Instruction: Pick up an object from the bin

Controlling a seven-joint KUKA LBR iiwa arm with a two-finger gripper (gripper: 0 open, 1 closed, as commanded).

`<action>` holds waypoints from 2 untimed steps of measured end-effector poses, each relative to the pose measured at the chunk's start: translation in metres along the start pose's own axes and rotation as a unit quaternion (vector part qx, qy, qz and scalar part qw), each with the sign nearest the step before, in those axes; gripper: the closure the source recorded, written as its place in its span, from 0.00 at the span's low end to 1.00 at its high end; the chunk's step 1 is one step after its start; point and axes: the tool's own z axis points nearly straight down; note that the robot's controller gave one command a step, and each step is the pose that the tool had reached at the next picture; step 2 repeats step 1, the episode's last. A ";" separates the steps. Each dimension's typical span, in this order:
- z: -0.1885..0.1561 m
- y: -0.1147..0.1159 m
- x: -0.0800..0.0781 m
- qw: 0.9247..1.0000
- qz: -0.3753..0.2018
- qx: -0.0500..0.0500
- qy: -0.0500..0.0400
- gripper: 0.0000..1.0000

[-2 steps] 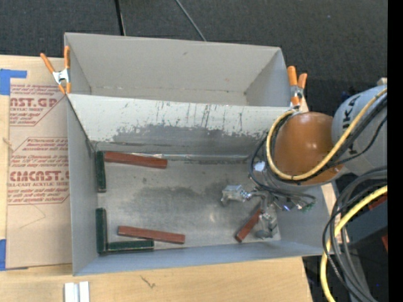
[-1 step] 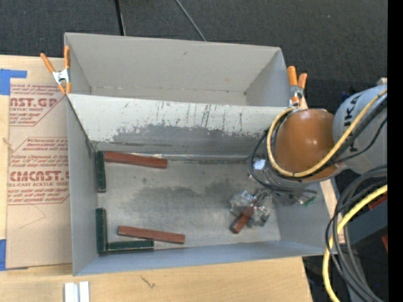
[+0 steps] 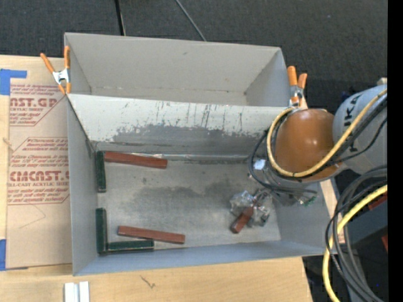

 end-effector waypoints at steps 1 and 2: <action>-0.003 0.001 0.001 1.000 0.000 -0.001 0.001 1.00; -0.003 0.001 0.001 1.000 0.000 -0.001 0.001 1.00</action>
Offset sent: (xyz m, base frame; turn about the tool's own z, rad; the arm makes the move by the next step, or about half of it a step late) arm 0.0000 0.0000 0.0493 0.0000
